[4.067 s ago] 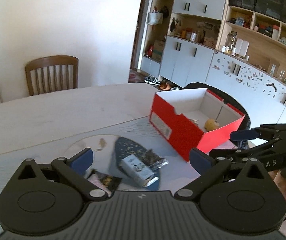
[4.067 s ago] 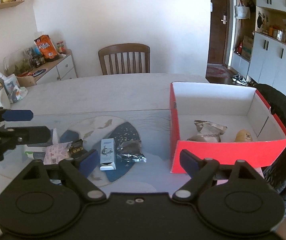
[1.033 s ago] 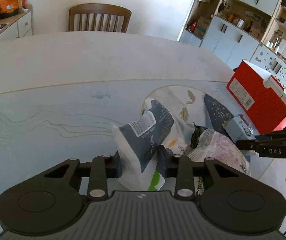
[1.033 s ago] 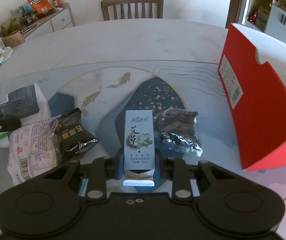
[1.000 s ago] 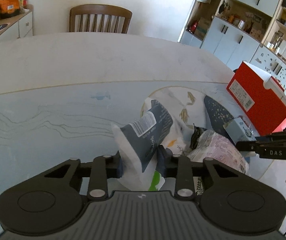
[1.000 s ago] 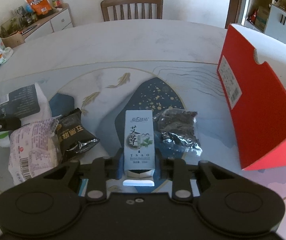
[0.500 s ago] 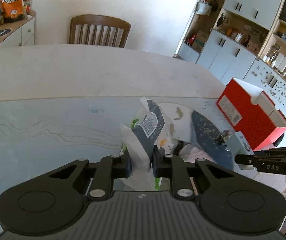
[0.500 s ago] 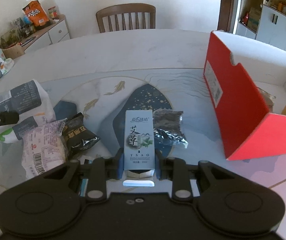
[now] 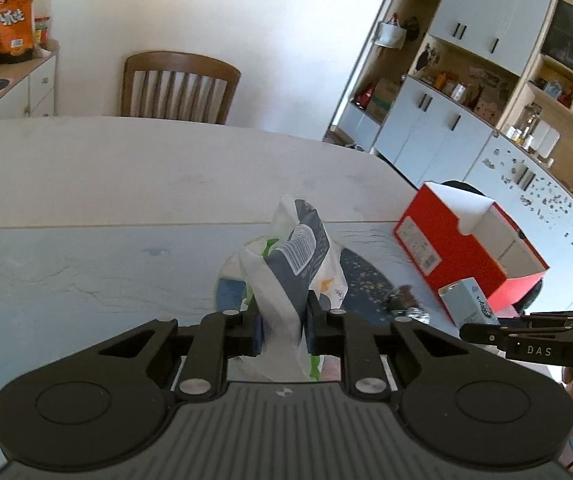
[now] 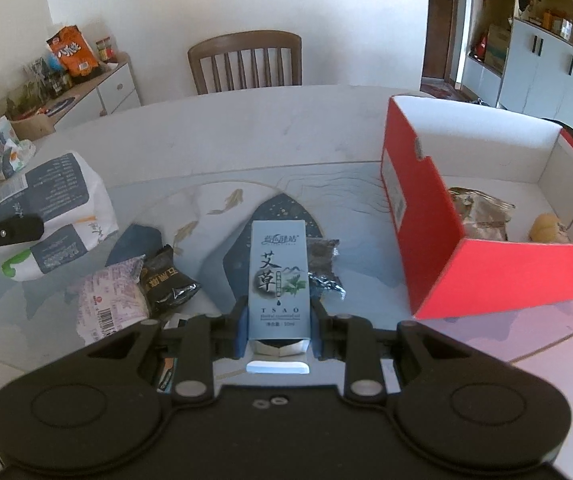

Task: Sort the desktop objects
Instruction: 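Carry the white bag and tea box with both grippers over the red shoebox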

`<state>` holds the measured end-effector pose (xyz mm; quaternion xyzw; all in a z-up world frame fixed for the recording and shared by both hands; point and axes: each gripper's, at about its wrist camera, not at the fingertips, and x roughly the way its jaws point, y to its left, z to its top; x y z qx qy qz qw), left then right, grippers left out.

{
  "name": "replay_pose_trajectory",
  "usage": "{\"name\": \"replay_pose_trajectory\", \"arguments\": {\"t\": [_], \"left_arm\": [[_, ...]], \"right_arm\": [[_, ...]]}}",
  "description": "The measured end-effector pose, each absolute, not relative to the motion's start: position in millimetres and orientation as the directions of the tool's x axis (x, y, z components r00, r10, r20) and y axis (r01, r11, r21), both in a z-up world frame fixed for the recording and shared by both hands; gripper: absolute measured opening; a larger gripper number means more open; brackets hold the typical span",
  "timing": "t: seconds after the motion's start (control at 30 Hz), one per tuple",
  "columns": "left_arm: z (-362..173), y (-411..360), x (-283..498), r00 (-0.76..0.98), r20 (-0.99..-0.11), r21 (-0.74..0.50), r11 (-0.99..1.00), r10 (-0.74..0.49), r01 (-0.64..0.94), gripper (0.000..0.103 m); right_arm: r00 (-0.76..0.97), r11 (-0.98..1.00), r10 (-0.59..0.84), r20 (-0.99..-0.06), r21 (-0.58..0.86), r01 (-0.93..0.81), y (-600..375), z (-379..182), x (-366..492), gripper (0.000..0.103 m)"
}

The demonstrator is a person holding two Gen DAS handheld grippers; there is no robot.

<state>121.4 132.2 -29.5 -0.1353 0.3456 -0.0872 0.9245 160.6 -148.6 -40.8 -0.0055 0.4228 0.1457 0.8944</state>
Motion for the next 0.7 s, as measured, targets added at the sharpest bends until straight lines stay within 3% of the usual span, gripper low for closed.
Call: {"name": "replay_pose_trajectory", "arguments": {"t": [0.7], "left_arm": [[7.0, 20.8, 139.3, 0.714, -0.591, -0.269, 0.926, -0.377, 0.266, 0.018]], "right_arm": [[0.671, 0.973, 0.221, -0.707, 0.111, -0.203, -221.8, 4.0, 151.0, 0.027]]}}
